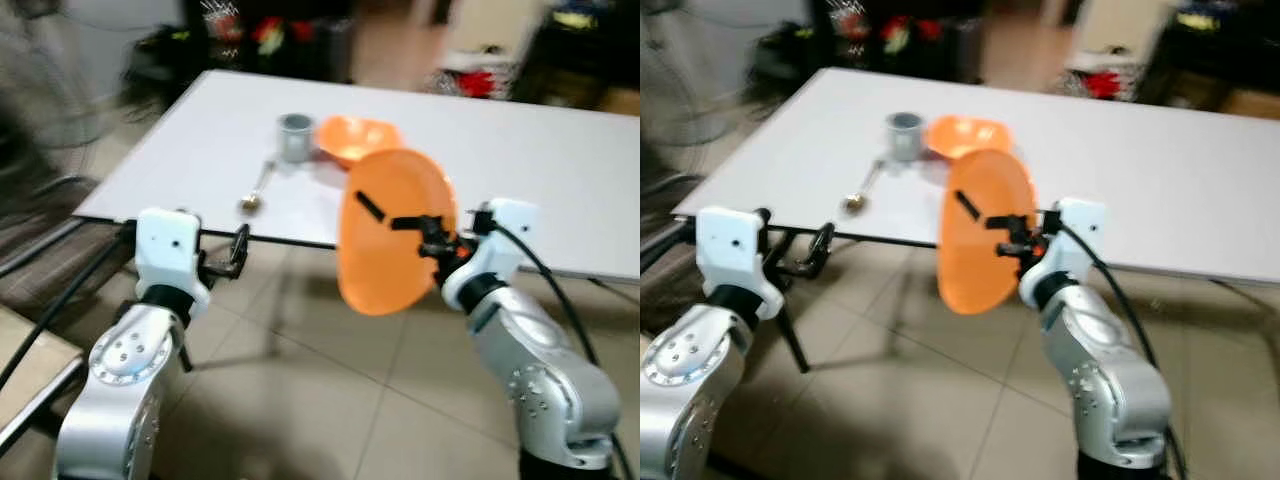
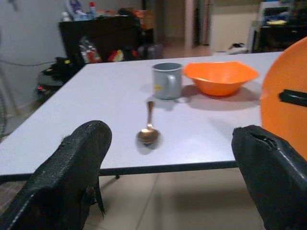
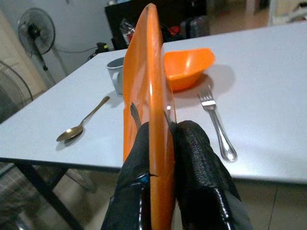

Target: Setting the table

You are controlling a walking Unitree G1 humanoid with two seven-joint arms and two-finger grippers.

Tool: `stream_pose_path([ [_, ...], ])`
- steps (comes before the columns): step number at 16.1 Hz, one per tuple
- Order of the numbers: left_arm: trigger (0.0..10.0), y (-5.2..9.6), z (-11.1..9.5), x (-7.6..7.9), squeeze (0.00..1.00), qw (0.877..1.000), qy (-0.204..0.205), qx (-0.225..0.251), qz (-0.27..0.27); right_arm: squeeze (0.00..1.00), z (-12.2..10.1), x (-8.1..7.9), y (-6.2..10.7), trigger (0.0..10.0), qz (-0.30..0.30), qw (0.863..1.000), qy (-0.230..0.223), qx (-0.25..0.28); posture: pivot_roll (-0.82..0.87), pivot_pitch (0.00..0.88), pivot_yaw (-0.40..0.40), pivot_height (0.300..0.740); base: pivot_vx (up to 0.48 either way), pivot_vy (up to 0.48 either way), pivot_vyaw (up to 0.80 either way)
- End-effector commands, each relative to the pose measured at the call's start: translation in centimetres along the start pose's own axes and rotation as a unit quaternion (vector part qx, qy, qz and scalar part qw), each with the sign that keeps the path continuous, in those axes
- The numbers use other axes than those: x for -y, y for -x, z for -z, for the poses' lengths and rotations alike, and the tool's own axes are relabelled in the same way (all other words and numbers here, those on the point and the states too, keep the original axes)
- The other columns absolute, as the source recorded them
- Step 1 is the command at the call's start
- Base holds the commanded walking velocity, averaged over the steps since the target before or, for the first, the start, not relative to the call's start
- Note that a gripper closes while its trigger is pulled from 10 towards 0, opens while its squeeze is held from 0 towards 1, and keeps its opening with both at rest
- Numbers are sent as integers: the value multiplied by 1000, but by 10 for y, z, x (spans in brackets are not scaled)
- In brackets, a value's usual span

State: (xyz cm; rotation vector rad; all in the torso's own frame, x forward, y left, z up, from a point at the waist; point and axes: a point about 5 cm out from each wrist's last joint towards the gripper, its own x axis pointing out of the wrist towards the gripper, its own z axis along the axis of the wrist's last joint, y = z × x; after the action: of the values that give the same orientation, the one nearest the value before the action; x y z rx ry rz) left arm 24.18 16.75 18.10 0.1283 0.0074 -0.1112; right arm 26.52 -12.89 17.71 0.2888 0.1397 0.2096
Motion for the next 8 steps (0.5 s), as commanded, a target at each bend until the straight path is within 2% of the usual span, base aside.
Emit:
stream_pose_path([
  [1,10000,2,-7,0,0,1000,-4,14,0,0,-13,-9,-4,10000,-36,999,-2,23,-20,0,-23,740,0,0,0],
  [5,10000,5,-8,-7,0,1000,4,19,-3,0,-11,-14,-11,10000,-82,997,6,3,-15,0,-28,740,0,0,0],
  [8,10000,5,-7,-4,0,1000,-5,13,11,0,-11,-14,-15,10000,-94,996,1,-2,-6,0,-24,740,0,0,0],
])
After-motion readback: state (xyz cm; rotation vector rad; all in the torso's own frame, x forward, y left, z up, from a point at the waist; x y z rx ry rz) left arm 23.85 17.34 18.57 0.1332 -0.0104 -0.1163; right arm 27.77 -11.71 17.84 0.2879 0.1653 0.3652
